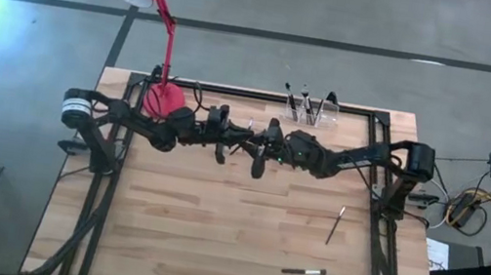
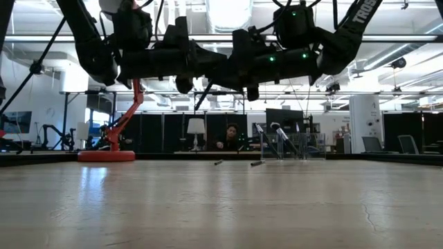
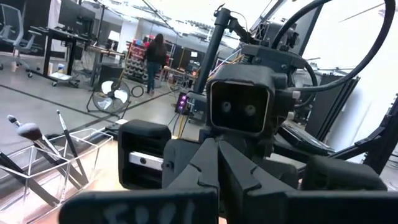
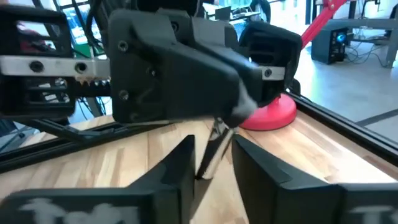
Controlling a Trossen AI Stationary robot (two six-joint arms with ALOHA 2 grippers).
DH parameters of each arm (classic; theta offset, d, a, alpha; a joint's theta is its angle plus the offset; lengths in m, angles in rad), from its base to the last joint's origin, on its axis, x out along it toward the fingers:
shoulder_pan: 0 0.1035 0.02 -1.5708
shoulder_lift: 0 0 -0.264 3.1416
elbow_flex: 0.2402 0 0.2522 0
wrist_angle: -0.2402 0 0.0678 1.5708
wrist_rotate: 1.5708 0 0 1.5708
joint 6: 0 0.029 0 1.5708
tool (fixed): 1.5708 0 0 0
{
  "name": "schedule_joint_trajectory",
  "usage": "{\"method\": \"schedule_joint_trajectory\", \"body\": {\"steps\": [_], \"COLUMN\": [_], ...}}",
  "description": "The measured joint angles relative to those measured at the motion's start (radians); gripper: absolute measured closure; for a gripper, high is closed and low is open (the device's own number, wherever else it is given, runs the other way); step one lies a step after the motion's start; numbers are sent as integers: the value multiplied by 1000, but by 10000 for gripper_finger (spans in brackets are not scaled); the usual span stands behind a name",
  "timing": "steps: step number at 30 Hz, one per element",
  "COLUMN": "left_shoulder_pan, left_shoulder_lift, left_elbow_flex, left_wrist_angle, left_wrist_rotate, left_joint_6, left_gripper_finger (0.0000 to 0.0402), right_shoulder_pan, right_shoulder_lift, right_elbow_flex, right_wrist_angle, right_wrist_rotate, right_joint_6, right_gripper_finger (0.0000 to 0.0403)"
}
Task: Put items in baskets/containers
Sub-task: Put the foundation brush into the transparent organizer
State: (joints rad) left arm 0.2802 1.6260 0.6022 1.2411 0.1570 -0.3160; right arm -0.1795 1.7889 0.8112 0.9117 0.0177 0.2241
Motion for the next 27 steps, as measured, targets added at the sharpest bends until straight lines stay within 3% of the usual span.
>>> {"method": "schedule_joint_trajectory", "body": {"steps": [6, 10, 16, 27], "left_shoulder_pan": [1, 15, 60, 79], "left_shoulder_lift": [-23, -61, -127, -222], "left_elbow_flex": [-3, -20, -95, -187], "left_wrist_angle": [-33, -68, -82, -82], "left_wrist_rotate": [0, 0, -5, -15], "left_joint_6": [-45, -32, -25, 36], "left_gripper_finger": [393, 371, 358, 379], "right_shoulder_pan": [-1, -9, -62, -364], "right_shoulder_lift": [-18, -76, -204, -254], "right_elbow_flex": [-9, -15, -17, 43], "right_wrist_angle": [-38, -152, -422, -673], "right_wrist_rotate": [0, 19, 138, 170], "right_joint_6": [-35, -53, -100, -93], "right_gripper_finger": [379, 381, 382, 383]}}
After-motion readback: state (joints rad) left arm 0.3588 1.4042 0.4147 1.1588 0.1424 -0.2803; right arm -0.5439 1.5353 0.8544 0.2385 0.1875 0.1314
